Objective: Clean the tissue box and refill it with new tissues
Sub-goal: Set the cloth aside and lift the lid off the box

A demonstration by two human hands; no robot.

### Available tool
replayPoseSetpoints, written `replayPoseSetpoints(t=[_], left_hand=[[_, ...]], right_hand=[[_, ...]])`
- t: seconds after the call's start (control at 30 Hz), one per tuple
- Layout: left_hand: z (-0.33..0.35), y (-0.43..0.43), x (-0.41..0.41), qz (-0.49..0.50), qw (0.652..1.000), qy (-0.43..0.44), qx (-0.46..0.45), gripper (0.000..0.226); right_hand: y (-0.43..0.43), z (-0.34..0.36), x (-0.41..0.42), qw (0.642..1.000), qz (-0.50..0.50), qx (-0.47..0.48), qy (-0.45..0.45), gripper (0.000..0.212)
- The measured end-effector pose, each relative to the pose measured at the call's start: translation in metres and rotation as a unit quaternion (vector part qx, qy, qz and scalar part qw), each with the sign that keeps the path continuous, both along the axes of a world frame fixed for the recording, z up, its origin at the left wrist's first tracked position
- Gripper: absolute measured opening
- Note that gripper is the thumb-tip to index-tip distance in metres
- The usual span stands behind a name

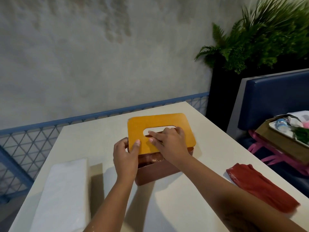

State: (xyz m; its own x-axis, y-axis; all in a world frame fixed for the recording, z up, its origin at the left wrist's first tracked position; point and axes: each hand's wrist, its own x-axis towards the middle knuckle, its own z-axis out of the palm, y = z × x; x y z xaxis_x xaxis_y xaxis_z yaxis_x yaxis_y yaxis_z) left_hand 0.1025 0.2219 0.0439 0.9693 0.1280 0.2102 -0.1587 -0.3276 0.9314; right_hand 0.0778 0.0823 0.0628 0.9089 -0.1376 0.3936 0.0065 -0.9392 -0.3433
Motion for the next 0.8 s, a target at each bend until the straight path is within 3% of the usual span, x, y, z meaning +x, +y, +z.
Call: replayPoseSetpoints(t=[0.23, 0.3, 0.43, 0.53, 0.67, 0.8], left_hand=[[0.032, -0.045, -0.022, -0.077, 0.981, 0.033, -0.174, 0.005], [0.037, -0.060, -0.026, -0.081, 0.973, 0.042, -0.213, 0.008], [0.051, -0.092, -0.027, -0.081, 0.979, 0.056, -0.176, 0.013], [0.052, -0.120, -0.023, -0.097, 0.981, 0.065, -0.154, 0.012], [0.055, -0.160, -0.022, -0.108, 0.983, 0.070, -0.132, 0.020], [0.050, -0.212, -0.018, -0.091, 0.982, 0.067, -0.150, 0.019]], right_hand=[[-0.016, 0.022, 0.003, 0.991, -0.045, 0.110, -0.059, 0.036], [-0.027, 0.023, -0.001, 0.988, -0.031, 0.129, -0.082, 0.033], [-0.080, 0.022, -0.013, 0.985, -0.080, 0.088, -0.126, 0.043], [-0.135, 0.021, -0.022, 0.987, -0.121, 0.068, -0.078, 0.056], [-0.190, 0.013, -0.035, 0.984, -0.056, 0.170, -0.001, 0.066], [-0.232, -0.005, -0.036, 0.981, -0.039, 0.188, 0.013, 0.063]])
